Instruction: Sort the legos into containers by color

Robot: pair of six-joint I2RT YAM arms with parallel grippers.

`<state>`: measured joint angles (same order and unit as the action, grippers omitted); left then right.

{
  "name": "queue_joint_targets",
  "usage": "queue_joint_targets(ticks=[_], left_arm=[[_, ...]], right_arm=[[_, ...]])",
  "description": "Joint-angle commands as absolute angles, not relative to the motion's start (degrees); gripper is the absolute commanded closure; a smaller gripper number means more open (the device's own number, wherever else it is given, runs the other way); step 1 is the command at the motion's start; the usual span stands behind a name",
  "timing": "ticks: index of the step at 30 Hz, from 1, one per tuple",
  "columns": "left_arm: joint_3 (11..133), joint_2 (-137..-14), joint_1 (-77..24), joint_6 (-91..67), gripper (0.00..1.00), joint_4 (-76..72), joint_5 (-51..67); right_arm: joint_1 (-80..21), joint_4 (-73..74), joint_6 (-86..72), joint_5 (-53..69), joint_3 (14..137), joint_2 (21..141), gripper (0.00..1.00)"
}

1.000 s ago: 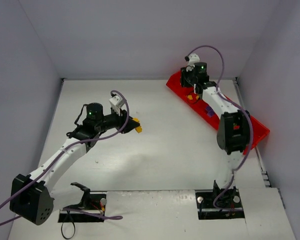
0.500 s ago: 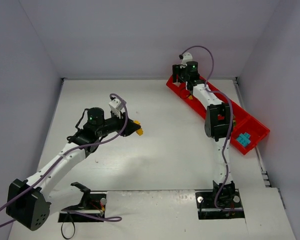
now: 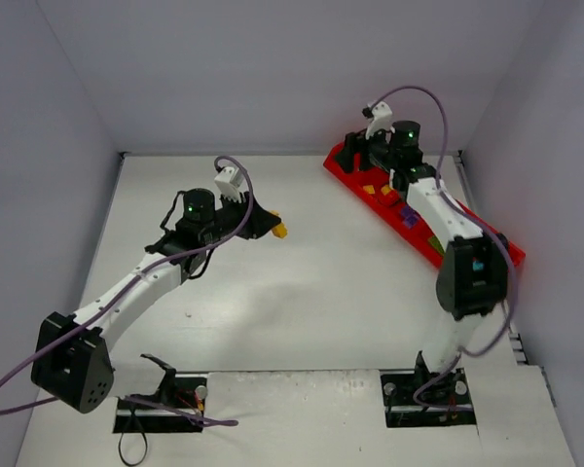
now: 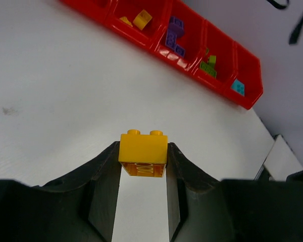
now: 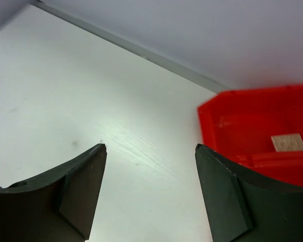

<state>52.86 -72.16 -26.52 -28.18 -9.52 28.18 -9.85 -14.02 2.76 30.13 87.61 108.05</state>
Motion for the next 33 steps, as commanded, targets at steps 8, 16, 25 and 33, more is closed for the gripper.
queue_joint_targets(ticks=[8,16,25,33], left_arm=[[60.5,-76.6,-26.5,-46.5,0.88,-24.9,24.0],[59.7,-76.0,-27.0,-52.6,0.88,-27.6,22.5],[60.3,-75.8,-28.4,-53.5,0.88,-27.0,23.6],[60.9,-75.5,-28.7,-53.3,0.88,-25.3,24.1]], right_arm=[[-17.9,-17.3,1.6,46.1,69.3,81.5,0.26],[-24.6,-16.4,0.8,44.4,65.0,75.9,0.22],[-27.9,-16.8,1.9,40.6,67.3,78.9,0.28],[-28.6,-17.1,3.1,40.0,70.5,83.6,0.47]])
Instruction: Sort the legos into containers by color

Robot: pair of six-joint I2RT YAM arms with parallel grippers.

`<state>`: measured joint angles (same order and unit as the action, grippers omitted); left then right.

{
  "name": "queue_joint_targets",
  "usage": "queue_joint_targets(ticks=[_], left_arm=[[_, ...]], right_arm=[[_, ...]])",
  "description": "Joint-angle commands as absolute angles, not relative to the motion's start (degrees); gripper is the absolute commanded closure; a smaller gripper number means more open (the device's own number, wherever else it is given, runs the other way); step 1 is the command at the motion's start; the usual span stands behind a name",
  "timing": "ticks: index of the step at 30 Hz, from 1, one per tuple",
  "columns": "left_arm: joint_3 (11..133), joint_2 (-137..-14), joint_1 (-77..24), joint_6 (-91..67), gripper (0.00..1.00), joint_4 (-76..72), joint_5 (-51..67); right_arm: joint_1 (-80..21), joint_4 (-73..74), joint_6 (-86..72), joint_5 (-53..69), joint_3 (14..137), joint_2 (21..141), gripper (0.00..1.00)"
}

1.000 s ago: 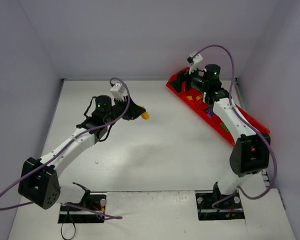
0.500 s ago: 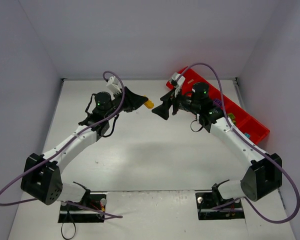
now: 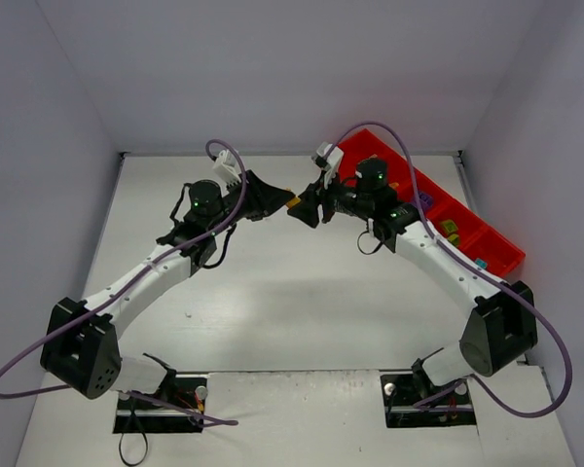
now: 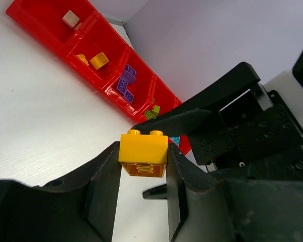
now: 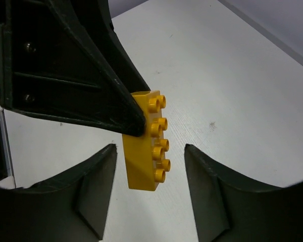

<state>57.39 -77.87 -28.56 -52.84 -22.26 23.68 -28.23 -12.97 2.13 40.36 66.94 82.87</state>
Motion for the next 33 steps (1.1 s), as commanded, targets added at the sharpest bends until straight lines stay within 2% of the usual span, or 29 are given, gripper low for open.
queue_joint_targets(ticks=[1,2,4,5,6,8,9,13,14,21,30,33], left_arm=[[61.0,-75.4,-28.7,-53.3,0.88,-25.3,24.1],[60.9,-75.5,-28.7,-53.6,0.88,-25.4,24.1],[61.0,-75.6,-28.7,-53.6,0.88,-25.4,24.3],[61.0,-75.7,-28.7,-53.5,0.88,-25.1,24.3],[61.1,-75.7,-28.7,-53.2,0.81,-24.7,24.3],[61.3,-75.7,-28.7,-52.3,0.63,-22.7,23.4],[61.3,-75.4,-28.7,-51.9,0.48,-22.0,22.9],[62.0,-74.1,-28.7,-48.6,0.25,-14.4,18.4],[62.1,-72.9,-28.7,-45.9,0.12,-12.7,15.2],[57.8,-63.6,-28.6,-33.8,0.12,5.4,-2.9],[48.7,-50.9,-28.3,-33.1,0.11,17.1,-8.9],[47.9,-48.6,-28.3,-33.7,0.12,19.4,-9.5]], right_arm=[[-28.6,-17.1,3.2,39.7,70.8,83.8,0.51],[-28.6,-17.1,3.2,39.4,71.0,84.3,0.62],[-28.6,-17.1,3.6,38.4,71.0,84.3,0.75],[-28.6,-17.1,3.6,38.0,71.0,84.4,0.91],[-28.5,-17.1,3.7,37.3,71.0,84.5,0.97],[-28.4,-16.8,4.0,35.9,70.8,84.7,1.00],[-28.2,-16.4,4.2,35.3,70.8,84.8,1.00],[-26.8,-15.3,4.2,29.8,70.0,85.6,1.00],[-26.0,-14.9,3.3,27.1,70.0,86.6,1.00],[-16.3,-9.0,-8.2,7.8,73.8,93.3,1.00],[-8.3,-5.2,-13.4,-2.5,86.3,108.8,0.97],[-7.0,-4.1,-13.4,-3.1,91.0,113.6,0.88]])
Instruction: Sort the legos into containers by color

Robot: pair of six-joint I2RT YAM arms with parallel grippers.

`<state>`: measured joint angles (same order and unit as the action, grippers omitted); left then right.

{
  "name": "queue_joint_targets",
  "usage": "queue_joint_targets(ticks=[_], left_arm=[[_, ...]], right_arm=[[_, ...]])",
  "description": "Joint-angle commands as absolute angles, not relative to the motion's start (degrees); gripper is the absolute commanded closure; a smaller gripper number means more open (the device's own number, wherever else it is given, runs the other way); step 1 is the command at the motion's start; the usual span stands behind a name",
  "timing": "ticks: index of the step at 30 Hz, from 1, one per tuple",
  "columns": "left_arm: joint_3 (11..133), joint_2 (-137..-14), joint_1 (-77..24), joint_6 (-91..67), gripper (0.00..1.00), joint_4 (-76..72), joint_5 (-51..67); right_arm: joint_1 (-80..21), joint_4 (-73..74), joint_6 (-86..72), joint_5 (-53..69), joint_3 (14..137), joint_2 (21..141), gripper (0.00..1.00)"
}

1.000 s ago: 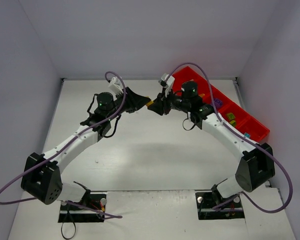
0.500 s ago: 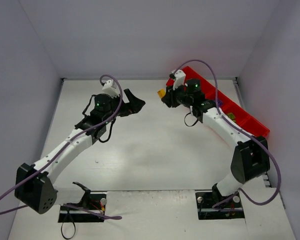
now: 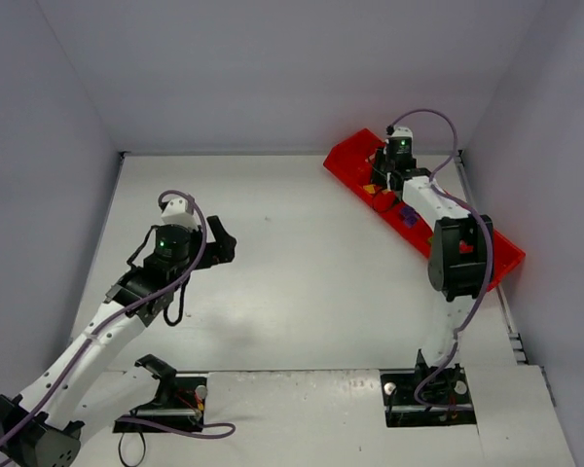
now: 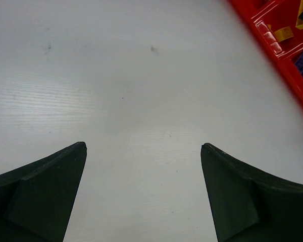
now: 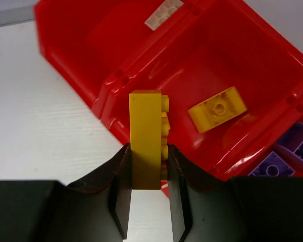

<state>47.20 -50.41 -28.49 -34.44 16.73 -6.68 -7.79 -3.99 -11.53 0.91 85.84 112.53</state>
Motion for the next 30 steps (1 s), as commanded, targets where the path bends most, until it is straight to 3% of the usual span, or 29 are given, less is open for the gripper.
queue_joint_targets(ticks=[1,9,19,27,30], left_arm=[[48.0,-47.9,-28.3,-34.1,0.12,20.0,-10.4],[51.0,-46.8,-28.2,-33.7,0.11,27.9,-14.7],[54.7,-46.6,-28.2,-31.1,0.11,30.5,-16.0],[58.7,-46.4,-28.2,-26.3,0.11,33.0,-16.4],[59.6,-45.5,-28.1,-25.8,0.11,33.9,-16.8]], right_arm=[[-6.9,-3.3,-13.4,-3.5,92.5,116.1,0.78],[-5.5,-1.2,-13.5,-2.7,98.6,118.8,0.33],[-5.9,-1.2,-11.4,3.9,85.0,97.0,0.26],[-5.8,4.6,-8.2,6.6,70.6,70.3,0.01],[-5.6,8.1,-8.1,6.7,67.4,62.1,0.00]])
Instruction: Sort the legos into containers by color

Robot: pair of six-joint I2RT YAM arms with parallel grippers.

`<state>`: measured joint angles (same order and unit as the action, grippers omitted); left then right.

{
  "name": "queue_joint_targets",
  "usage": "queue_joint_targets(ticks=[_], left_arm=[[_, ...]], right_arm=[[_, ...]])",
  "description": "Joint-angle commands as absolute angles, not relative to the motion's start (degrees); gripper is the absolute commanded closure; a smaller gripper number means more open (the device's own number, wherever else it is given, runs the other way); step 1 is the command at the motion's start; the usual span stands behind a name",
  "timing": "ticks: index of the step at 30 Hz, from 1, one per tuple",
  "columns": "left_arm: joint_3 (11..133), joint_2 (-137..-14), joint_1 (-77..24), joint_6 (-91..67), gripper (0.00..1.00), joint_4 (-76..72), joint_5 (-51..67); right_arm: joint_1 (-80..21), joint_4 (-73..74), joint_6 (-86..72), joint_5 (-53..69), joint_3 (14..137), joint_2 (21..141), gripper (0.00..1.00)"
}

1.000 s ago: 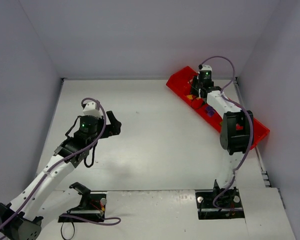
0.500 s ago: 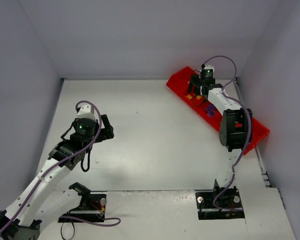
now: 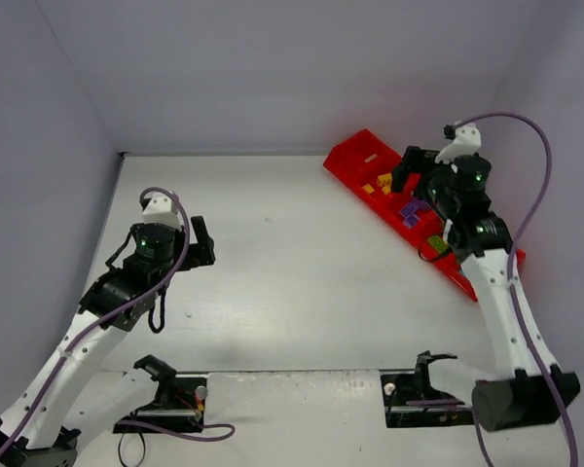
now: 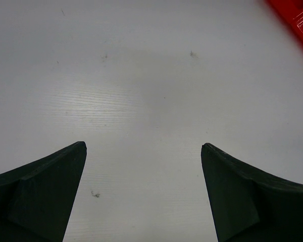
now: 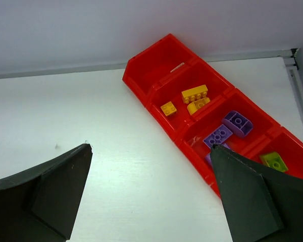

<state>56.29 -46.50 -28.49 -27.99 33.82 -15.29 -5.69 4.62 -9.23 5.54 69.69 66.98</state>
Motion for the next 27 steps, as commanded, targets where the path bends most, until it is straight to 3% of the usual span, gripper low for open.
queue_joint_targets(ticks=[1,10,19,27], left_arm=[[59.9,-45.3,-28.1,-25.6,0.11,34.1,-17.0],[62.9,-41.8,-28.1,-23.9,0.11,41.0,-20.4],[62.6,-38.2,-28.1,-25.1,0.11,43.9,-21.0],[61.0,-35.7,-28.1,-24.9,0.11,44.6,-22.9]], right_arm=[[-5.7,9.0,-8.0,6.6,66.2,58.3,0.00],[-5.8,17.7,-10.2,8.9,64.1,39.7,0.00],[-5.8,21.5,-9.8,15.0,62.8,29.0,0.00],[-6.2,21.7,-9.1,11.5,60.5,23.0,0.00]])
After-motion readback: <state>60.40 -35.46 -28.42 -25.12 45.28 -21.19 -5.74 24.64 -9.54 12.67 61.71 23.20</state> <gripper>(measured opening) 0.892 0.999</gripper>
